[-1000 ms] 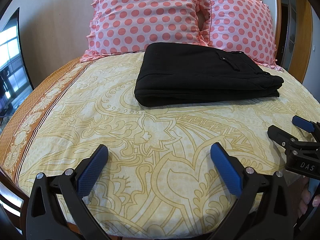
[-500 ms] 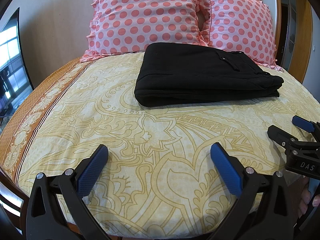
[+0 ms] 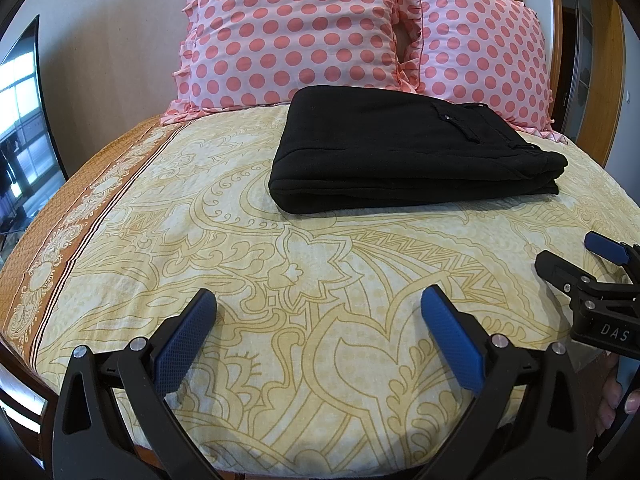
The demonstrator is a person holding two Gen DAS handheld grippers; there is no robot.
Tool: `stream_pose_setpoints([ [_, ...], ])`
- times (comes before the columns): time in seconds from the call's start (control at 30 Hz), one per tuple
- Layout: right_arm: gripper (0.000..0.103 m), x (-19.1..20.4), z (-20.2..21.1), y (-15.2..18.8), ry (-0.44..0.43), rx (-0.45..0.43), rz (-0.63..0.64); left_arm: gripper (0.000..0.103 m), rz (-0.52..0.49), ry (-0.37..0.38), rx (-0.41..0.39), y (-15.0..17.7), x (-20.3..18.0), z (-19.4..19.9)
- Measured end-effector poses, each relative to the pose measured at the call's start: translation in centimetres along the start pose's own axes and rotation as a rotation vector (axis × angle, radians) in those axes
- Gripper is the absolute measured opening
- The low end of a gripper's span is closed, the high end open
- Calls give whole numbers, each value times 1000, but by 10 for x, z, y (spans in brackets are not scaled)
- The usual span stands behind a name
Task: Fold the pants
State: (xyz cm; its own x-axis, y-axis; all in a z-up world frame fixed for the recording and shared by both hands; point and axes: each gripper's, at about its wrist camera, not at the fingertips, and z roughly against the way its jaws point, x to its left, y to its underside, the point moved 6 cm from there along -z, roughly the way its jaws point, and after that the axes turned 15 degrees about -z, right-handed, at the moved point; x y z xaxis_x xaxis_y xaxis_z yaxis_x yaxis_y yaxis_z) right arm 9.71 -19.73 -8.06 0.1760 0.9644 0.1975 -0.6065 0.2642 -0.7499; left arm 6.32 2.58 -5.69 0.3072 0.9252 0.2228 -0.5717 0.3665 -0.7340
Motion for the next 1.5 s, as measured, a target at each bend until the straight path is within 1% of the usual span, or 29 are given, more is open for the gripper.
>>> stream_pose_setpoints([
  [0.63, 101, 0, 0, 0, 0, 0, 0, 102, 0, 0, 1, 1, 0, 0],
  [0.87, 101, 0, 0, 0, 1, -1, 0, 102, -5, 6, 18, -3, 1, 0],
  [1.5, 101, -1, 0, 0, -1, -1, 1, 102, -7, 12, 8, -5, 1, -3],
])
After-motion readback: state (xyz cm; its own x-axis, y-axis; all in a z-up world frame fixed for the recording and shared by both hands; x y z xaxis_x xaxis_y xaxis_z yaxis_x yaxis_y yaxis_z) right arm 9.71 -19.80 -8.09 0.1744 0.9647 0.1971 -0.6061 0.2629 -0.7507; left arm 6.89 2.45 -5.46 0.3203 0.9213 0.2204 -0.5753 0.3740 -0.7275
